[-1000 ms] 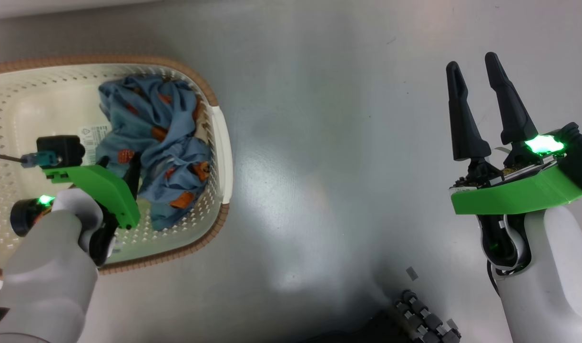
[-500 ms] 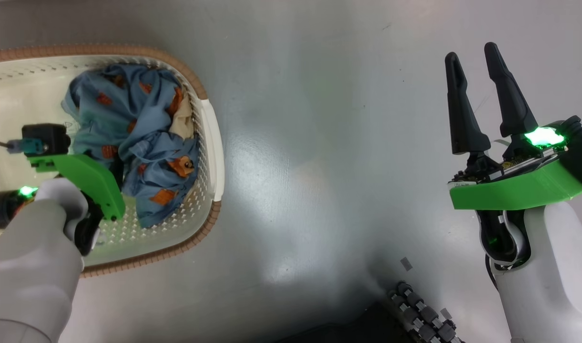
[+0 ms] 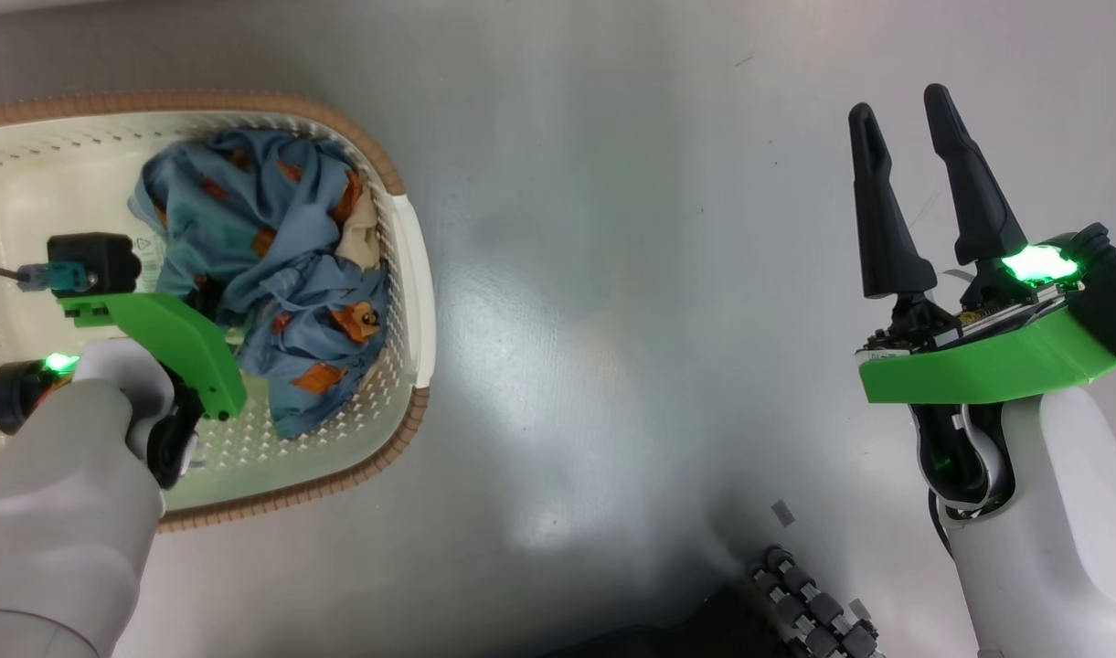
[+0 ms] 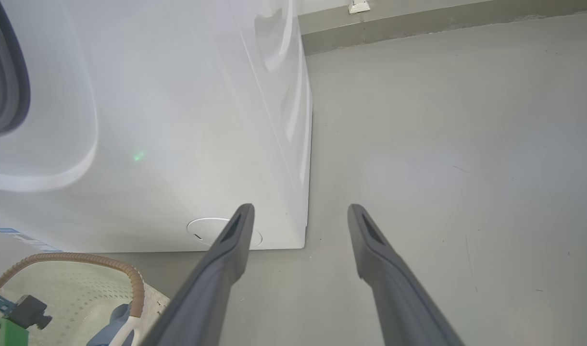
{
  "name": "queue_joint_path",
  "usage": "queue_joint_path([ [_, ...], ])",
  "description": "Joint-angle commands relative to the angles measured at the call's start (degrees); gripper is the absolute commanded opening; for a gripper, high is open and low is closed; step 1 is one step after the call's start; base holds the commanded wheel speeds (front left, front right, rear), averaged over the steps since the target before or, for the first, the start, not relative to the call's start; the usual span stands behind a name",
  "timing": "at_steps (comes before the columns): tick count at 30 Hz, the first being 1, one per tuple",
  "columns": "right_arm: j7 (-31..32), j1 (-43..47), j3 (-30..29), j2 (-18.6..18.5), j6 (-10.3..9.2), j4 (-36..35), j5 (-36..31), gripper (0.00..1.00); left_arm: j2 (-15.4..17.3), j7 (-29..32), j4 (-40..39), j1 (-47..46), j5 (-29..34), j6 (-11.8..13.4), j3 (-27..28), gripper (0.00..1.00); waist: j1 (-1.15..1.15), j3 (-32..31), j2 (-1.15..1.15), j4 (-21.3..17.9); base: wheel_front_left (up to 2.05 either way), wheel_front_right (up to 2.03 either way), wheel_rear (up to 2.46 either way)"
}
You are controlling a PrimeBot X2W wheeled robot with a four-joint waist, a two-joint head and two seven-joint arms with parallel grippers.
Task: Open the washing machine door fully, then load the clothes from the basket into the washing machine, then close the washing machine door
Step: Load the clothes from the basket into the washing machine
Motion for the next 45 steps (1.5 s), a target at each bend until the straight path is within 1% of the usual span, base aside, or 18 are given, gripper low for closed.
queue_joint_path([
  [1, -0.26, 1.64, 0.57, -0.10, 0.09, -0.97, -1.04, 1.00, 2.08, -0.88, -0.59, 0.86, -0.93, -0.17, 0.45, 0.00, 0.00, -0.30, 0.00, 0.12, 0.00, 0.00, 0.00],
  [11, -0.26, 1.34, 0.95, 0.12, 0.09, -0.54, -0.72, 1.00, 2.64, -3.69, -2.36, 2.71, -3.91, -0.17, -1.28, 0.00, 0.00, -2.78, 0.00, 0.93, 0.00, 0.00, 0.00],
  [24, -0.26, 1.54, 1.89, 0.29, 0.09, 0.88, -0.12, 1.00, 3.75, -12.32, -5.97, 7.68, -7.40, -0.18, -3.89, 0.00, 0.00, -9.04, 0.00, 1.70, 0.00, 0.00, 0.00],
  [33, -0.26, 2.18, 2.16, 0.05, 0.09, 1.87, 0.27, 1.00, 4.75, -15.15, -8.76, 10.31, -8.19, -0.18, -5.33, 0.00, 0.00, -13.37, 0.00, 2.36, 0.00, 0.00, 0.00],
  [38, -0.26, 2.73, 2.50, -0.07, 0.09, 2.58, 0.58, 1.00, 5.44, -15.63, -10.64, 12.19, -7.72, -0.18, -4.05, 0.00, 0.00, -16.41, 0.00, 2.95, 0.00, 0.00, 0.00],
  [44, -0.26, 3.56, 2.54, -0.46, 0.09, 3.18, 0.81, 1.00, 6.28, -15.66, -14.10, 14.91, -2.95, -0.17, 0.32, 0.00, 0.00, -19.50, 0.00, 3.72, 0.00, 0.00, 0.00],
  [45, -0.26, 3.56, 2.54, -0.46, 0.09, 3.18, 0.81, 1.00, 6.28, -15.66, -14.10, 14.91, -2.95, -0.17, 0.32, 0.00, 0.00, -19.50, 0.00, 3.72, 0.00, 0.00, 0.00],
])
